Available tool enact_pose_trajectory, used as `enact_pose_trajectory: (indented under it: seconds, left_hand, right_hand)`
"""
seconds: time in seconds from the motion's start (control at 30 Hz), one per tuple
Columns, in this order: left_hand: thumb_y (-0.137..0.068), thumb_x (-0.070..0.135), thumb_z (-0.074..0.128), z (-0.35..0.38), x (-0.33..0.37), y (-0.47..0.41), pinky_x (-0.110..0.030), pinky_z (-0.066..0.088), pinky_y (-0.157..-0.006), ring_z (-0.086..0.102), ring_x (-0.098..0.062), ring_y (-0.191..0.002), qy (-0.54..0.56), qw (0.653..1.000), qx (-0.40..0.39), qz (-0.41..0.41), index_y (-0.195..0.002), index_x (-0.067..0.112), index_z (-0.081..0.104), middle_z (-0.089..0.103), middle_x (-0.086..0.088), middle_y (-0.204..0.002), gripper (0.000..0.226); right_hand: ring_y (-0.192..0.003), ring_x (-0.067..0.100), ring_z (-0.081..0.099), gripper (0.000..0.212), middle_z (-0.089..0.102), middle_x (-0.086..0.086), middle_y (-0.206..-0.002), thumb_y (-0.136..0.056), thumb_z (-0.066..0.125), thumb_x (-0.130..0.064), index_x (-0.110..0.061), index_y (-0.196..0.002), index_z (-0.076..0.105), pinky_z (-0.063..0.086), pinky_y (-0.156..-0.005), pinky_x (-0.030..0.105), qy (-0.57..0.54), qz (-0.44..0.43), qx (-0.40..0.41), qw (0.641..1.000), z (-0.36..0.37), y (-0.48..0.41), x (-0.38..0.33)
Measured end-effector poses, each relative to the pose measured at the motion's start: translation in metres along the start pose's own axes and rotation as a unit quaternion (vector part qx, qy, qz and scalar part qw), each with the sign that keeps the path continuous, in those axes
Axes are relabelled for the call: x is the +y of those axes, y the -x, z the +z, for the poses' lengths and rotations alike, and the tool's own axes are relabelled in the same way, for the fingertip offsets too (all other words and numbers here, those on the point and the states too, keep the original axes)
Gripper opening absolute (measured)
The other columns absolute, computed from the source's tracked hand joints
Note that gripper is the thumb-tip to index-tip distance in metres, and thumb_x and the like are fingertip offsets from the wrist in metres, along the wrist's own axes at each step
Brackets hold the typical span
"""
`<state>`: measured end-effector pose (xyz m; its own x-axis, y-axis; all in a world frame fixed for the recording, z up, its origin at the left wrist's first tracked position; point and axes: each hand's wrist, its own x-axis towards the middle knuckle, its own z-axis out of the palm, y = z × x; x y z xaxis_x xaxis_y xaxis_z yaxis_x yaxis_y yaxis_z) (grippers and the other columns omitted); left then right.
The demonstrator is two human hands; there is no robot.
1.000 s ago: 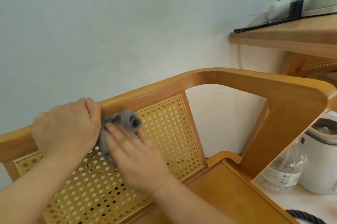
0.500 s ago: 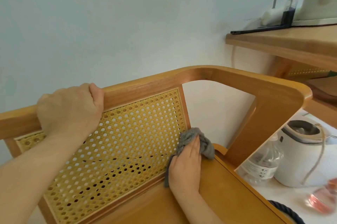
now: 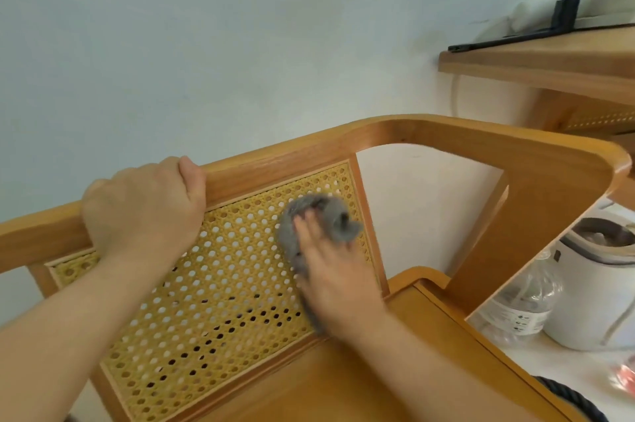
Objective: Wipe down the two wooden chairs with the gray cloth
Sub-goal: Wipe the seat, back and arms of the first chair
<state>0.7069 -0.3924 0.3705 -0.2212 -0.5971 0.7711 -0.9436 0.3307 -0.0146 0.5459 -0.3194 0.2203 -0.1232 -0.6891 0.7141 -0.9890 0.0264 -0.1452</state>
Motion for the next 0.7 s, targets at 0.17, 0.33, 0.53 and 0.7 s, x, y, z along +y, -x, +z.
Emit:
enact_pose_trajectory:
  seconds: [0.17, 0.33, 0.53, 0.7]
  left_hand:
    - [-0.097, 0.032, 0.023, 0.003, 0.0, 0.0, -0.036, 0.031, -0.058, 0.036, -0.025, -0.052, -0.028, 1.0, -0.006, -0.001, -0.066, 0.009, 0.054, 0.026, -0.001, -0.048, 0.049]
    - [-0.098, 0.027, 0.028, 0.008, -0.003, -0.001, -0.036, 0.028, -0.057, 0.049, -0.034, -0.051, -0.026, 0.999, 0.021, 0.004, -0.064, 0.002, 0.062, 0.048, -0.015, -0.049, 0.054]
    - [-0.098, 0.03, 0.026, 0.007, -0.005, 0.0, -0.036, 0.027, -0.056, 0.038, -0.027, -0.052, -0.025, 0.999, 0.018, 0.013, -0.068, 0.005, 0.062, 0.047, -0.01, -0.053, 0.053]
    - [-0.098, 0.034, 0.022, 0.008, -0.004, 0.001, -0.038, 0.027, -0.063, 0.037, -0.025, -0.059, -0.024, 1.0, 0.006, 0.004, -0.078, 0.007, 0.066, 0.061, -0.014, -0.065, 0.056]
  right_hand:
    - [-0.149, 0.019, 0.003, 0.067, 0.007, 0.008, -0.162, -0.097, 0.034, -0.031, -0.009, -0.153, 0.007, 0.013, -0.12, 0.045, -0.125, 0.213, 0.091, 0.965, -0.012, -0.041, 0.022]
    - [-0.149, 0.024, 0.0, 0.064, 0.009, 0.015, -0.16, -0.093, 0.024, -0.026, -0.003, -0.152, 0.011, 0.01, -0.121, 0.043, -0.156, 0.092, 0.101, 0.978, 0.005, -0.051, -0.094]
    - [-0.146, 0.018, 0.016, 0.067, 0.024, 0.007, -0.156, -0.089, 0.049, -0.018, -0.009, -0.149, 0.02, 0.018, -0.118, 0.043, 0.005, -0.078, 0.065, 0.995, 0.002, -0.033, -0.008]
    - [-0.145, 0.032, 0.018, 0.065, 0.023, 0.022, -0.155, -0.088, 0.04, -0.003, 0.001, -0.149, 0.018, 0.024, -0.115, 0.053, -0.077, 0.217, 0.096, 0.968, 0.004, -0.013, 0.024]
